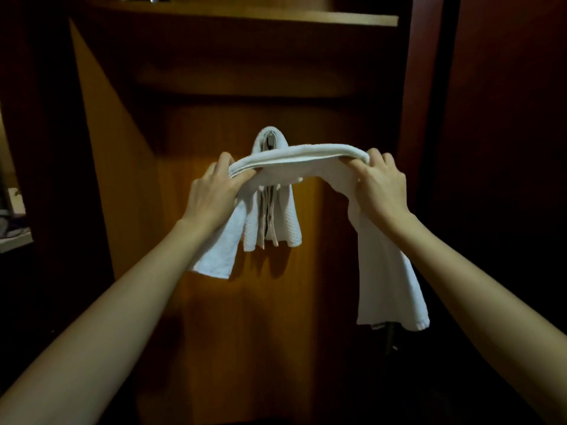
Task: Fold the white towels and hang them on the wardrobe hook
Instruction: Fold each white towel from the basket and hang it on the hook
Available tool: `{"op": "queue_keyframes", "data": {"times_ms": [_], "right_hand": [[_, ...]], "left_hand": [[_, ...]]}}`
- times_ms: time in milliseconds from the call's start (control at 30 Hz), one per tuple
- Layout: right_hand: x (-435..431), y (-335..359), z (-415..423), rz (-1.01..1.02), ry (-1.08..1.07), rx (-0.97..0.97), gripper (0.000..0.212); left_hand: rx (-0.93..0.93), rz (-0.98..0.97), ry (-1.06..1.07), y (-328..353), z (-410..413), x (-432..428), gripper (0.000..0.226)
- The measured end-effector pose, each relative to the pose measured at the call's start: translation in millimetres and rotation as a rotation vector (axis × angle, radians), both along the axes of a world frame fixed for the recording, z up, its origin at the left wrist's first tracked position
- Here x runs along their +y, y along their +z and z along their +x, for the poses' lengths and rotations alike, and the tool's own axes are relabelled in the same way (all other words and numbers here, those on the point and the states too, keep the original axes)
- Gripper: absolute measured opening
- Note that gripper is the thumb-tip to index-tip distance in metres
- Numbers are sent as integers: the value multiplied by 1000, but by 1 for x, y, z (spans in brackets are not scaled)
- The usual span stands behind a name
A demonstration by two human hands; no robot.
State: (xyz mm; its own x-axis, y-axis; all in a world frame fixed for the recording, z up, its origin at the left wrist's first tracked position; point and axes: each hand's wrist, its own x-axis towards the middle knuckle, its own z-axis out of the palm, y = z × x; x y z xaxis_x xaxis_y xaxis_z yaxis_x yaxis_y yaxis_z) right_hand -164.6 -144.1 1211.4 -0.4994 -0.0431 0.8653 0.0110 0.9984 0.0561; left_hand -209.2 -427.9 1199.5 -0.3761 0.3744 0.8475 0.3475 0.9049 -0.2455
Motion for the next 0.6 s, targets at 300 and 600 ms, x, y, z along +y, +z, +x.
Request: {"op": "queue_keyframes", "data": {"times_ms": [300, 600], "right_hand": [[-15, 82, -93, 54, -46, 121, 55], [-16, 118, -210, 104, 19, 97, 62]], "left_hand": [[159, -41, 193, 83, -95, -12, 50], [191, -47, 251, 109, -202, -29, 48]]}}
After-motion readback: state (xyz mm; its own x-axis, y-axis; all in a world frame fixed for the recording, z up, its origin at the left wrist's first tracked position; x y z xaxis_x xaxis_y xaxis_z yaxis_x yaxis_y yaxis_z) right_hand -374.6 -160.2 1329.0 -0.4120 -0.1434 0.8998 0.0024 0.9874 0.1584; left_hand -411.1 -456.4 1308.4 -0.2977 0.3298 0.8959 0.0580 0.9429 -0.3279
